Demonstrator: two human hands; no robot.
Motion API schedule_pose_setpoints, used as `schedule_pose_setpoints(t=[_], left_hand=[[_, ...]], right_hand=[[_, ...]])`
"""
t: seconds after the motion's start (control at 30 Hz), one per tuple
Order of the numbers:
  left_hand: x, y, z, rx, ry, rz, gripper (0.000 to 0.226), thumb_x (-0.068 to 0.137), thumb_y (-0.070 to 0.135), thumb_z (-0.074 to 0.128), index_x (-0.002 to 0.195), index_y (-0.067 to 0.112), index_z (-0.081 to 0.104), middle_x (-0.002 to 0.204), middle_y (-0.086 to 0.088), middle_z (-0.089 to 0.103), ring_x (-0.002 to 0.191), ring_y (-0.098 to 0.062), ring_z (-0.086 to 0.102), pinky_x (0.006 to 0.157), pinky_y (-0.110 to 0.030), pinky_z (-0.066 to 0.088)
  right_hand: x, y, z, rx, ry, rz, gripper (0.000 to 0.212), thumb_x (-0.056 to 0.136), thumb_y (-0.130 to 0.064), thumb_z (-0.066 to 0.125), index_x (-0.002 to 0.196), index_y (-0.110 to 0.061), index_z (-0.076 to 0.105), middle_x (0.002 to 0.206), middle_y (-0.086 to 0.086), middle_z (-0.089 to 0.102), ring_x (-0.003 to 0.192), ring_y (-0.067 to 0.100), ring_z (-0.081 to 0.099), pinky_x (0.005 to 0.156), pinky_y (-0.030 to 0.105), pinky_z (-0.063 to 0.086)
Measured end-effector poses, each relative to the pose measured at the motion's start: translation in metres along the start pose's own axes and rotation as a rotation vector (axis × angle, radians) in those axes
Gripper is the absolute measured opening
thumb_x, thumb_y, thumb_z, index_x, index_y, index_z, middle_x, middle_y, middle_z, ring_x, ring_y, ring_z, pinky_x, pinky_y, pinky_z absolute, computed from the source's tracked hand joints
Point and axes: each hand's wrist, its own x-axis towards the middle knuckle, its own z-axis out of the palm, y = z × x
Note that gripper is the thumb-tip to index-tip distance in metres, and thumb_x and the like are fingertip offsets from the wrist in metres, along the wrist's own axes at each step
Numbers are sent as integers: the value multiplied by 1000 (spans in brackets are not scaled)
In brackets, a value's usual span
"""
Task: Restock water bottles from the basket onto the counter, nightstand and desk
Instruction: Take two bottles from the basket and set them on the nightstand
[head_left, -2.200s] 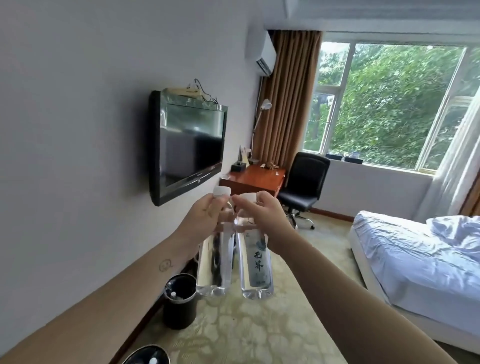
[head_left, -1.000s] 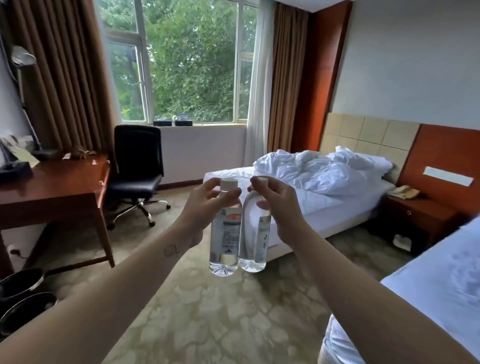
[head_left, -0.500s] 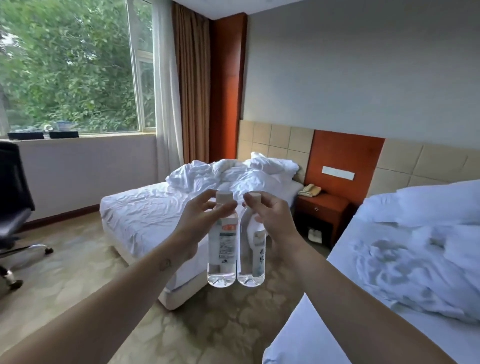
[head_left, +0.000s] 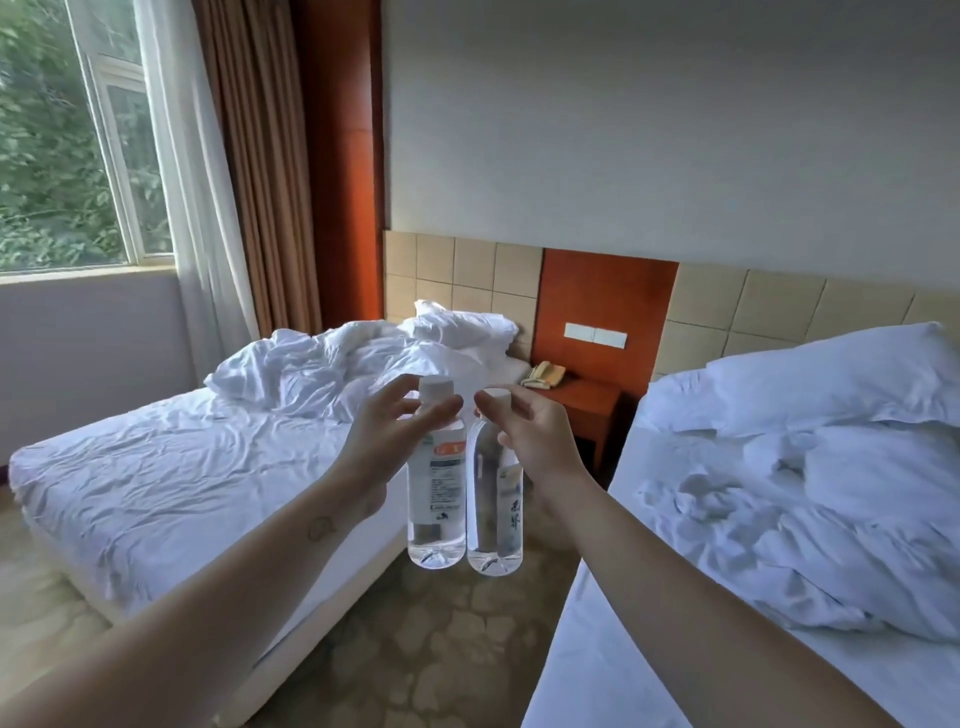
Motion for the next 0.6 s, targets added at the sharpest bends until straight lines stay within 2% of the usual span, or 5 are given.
schedule_pose_setpoints(t=[0.1,0.27,0.4,0.5,0.6], left_hand=[[46,-20,-3,-3,-39,5,22,80,36,77,99,29,68,100,-3,73,99,-25,67,90,-53,53],[134,-39,-13,17,-124,56,42,68,46,76,103,24,67,103,-3,72,103,-26,67,90,-59,51],[199,-58,-22,49,-201,89,34,68,46,77,99,32,68,97,8,72,98,-14,66,84,-47,56],[238,-75,-24,46,-241,105,17,74,40,80,87,39,69,89,15,72,88,-3,66,74,-32,52],[272,-98,-20,38,-241,91,14,77,36,79,85,36,68,84,17,71,82,5,64,67,-28,48]], right_hand=[[40,17,3,-13,25,-8,15,82,-38,72,89,-24,72,87,-13,75,82,-4,68,63,6,47],[114,39,15,-28,134,-30,22,78,-46,71,88,-26,73,86,-13,75,81,-5,67,67,10,48],[171,53,27,-28,214,-53,7,83,-37,72,87,-34,68,83,-30,70,81,-14,64,64,5,47],[205,65,29,-12,281,-52,10,85,-31,72,94,-28,71,85,-24,72,81,-11,65,61,2,45],[233,80,27,-17,327,-31,14,85,-30,72,98,-24,72,84,-22,73,80,-10,65,64,5,48]])
